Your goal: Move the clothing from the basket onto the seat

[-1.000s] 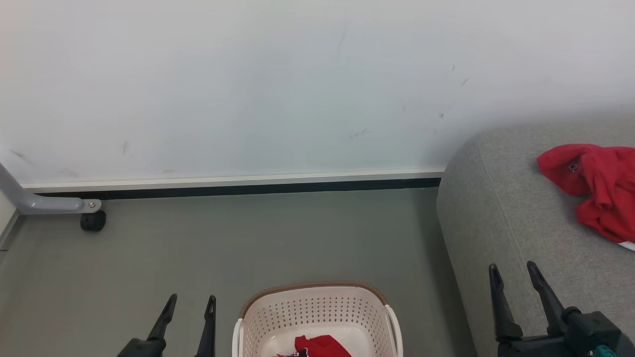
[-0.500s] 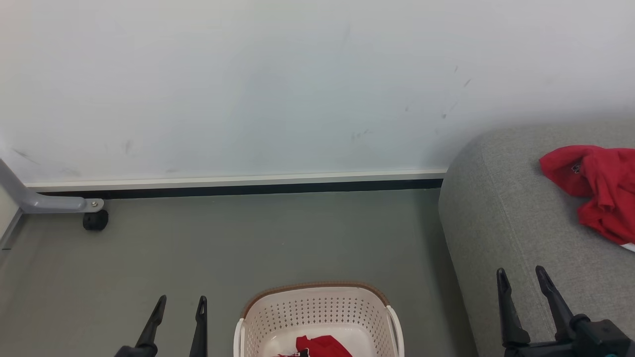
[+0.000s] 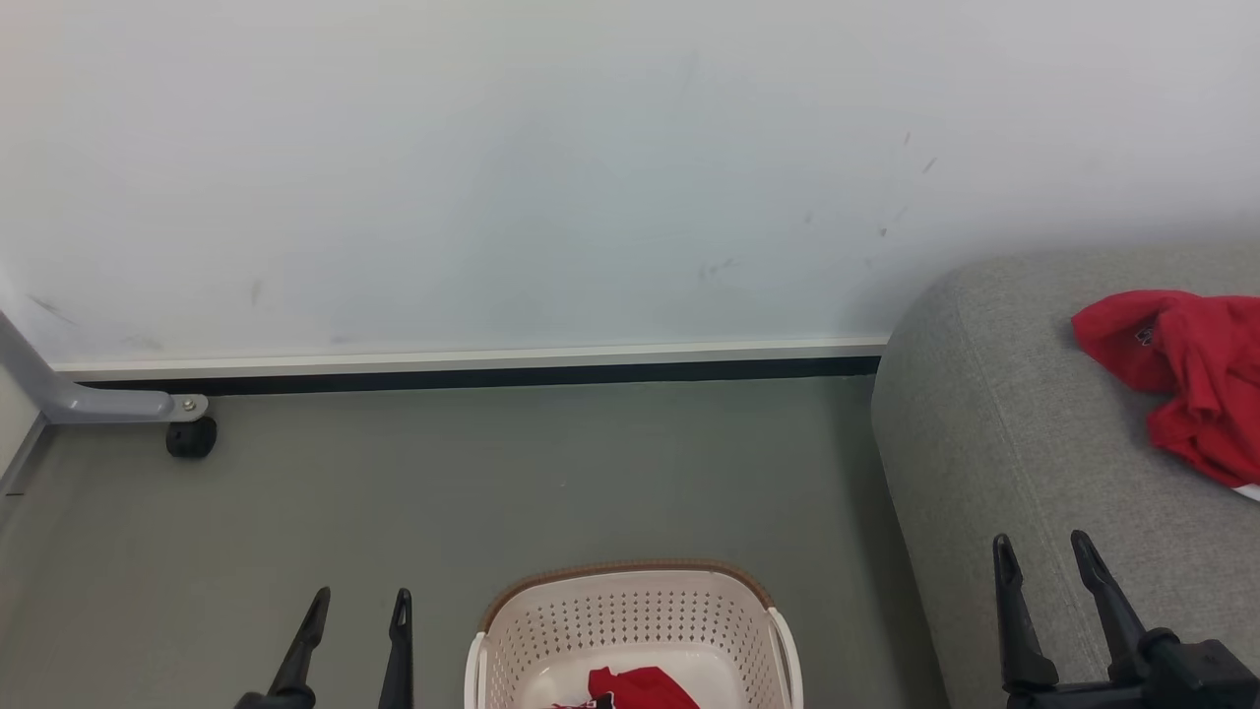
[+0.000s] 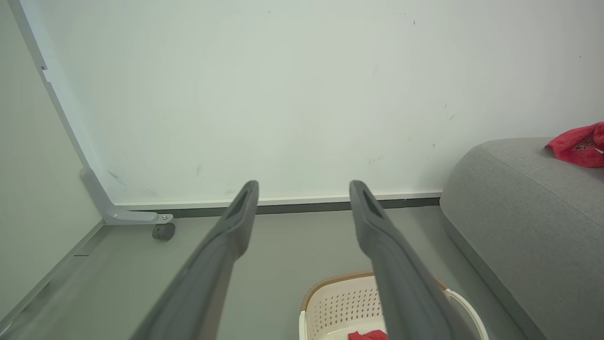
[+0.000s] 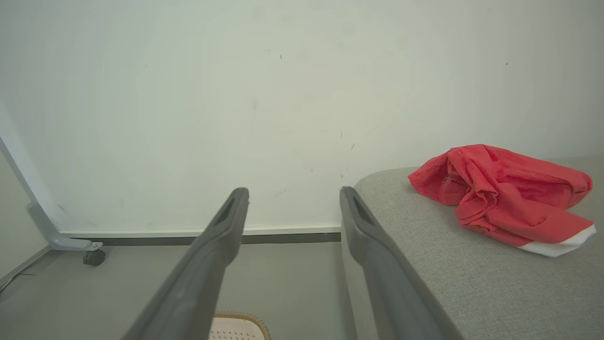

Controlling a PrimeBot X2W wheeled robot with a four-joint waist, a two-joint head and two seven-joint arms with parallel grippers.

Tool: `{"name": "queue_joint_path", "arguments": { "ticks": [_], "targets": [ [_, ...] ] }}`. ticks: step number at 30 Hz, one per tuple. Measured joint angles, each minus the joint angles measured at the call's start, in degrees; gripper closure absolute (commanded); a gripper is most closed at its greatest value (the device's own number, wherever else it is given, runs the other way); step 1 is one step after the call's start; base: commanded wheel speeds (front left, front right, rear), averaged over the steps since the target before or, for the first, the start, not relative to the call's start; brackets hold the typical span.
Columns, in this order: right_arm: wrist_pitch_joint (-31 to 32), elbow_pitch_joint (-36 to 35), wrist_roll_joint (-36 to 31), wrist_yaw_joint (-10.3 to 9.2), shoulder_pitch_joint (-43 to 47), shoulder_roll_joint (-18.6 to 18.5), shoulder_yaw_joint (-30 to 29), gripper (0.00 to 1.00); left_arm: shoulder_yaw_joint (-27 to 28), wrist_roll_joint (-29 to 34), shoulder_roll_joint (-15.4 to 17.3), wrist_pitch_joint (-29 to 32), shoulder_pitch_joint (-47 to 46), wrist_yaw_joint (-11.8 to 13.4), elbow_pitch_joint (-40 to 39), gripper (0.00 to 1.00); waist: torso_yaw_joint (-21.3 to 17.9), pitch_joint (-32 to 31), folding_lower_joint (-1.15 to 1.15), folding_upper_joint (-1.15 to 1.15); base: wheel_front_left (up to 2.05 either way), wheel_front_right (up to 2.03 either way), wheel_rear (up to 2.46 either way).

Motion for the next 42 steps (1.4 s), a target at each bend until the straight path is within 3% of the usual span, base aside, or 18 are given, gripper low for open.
{"name": "queue_joint_path", "arguments": {
  "ticks": [23,32,42],
  "targets": [
    [0.02,-1.92,-0.33,-0.08,0.14,-0.56,-0.47,0.00,-1.66,1.46,-0.10,0.00,0.32,-0.62,-0.64,0.00,-0.06,2.51,0.00,0.00,0.00,0.00,0.00],
    [0.35,-4.05,-0.53,-0.09,-3.46,-1.23,-1.19,0.00,-3.43,3.22,0.27,0.43,-4.78,-1.70,-0.47,0.00,-0.38,7.59,0.01,0.00,0.00,0.00,0.00],
    [0.88,-5.76,-0.87,-0.08,-10.57,-1.69,-1.66,0.00,-7.69,5.76,-0.53,3.99,-13.85,-4.17,5.30,0.00,-2.26,15.99,0.02,0.01,0.00,0.00,0.00]
  ]
}}
